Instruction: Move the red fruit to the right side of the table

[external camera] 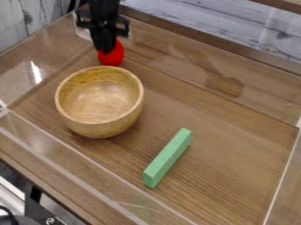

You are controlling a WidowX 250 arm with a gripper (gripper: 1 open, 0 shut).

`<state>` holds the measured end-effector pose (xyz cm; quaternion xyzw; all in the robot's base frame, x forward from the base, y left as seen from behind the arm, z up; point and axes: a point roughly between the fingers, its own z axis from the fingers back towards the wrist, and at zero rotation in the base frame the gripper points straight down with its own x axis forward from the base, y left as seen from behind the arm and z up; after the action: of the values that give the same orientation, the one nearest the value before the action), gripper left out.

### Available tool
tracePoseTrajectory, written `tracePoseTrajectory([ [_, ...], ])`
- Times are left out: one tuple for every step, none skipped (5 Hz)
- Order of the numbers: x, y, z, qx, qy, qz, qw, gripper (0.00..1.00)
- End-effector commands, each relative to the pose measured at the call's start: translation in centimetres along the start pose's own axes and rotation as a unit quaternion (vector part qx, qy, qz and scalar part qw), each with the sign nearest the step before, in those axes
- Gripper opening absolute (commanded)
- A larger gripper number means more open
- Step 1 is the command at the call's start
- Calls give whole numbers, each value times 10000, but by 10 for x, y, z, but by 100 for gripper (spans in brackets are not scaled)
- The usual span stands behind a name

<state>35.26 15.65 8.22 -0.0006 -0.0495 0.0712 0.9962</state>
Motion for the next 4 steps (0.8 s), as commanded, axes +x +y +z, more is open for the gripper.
tracePoseTrajectory([
  [12,-15,49,56,-602,331,9976,0],
  [9,-53,59,-64,-678,460,9966,0],
  [-5,-101,59,-254,-615,170,9976,0],
  [-20,-149,52,-408,-541,-25,9977,0],
])
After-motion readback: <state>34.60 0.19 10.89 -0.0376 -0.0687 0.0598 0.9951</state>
